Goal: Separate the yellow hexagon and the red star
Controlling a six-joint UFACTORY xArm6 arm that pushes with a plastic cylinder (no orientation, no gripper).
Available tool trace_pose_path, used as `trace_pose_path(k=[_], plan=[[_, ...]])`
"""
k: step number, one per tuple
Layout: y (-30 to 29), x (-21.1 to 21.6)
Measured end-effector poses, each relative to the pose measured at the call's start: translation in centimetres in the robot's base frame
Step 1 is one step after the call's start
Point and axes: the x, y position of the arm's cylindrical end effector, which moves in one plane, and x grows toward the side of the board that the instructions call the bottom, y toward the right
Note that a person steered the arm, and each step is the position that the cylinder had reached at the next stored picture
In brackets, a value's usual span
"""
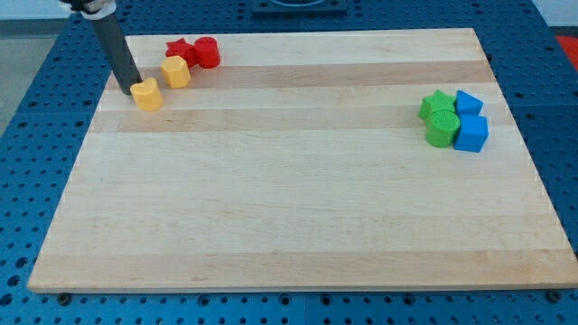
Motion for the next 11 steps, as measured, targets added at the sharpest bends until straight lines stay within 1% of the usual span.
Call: trace_pose_path(k=[1,3,4,5,6,7,8,9,10,11], plan=[[2.2,2.6],[4.3,3.4],[6.2,4.7],[5.6,3.6],[3.0,1.9],[-2.3,-1.6],[-4.9,-4.9],[-5.2,-6.0],[-4.2,-8.8],[0.8,-10.3]])
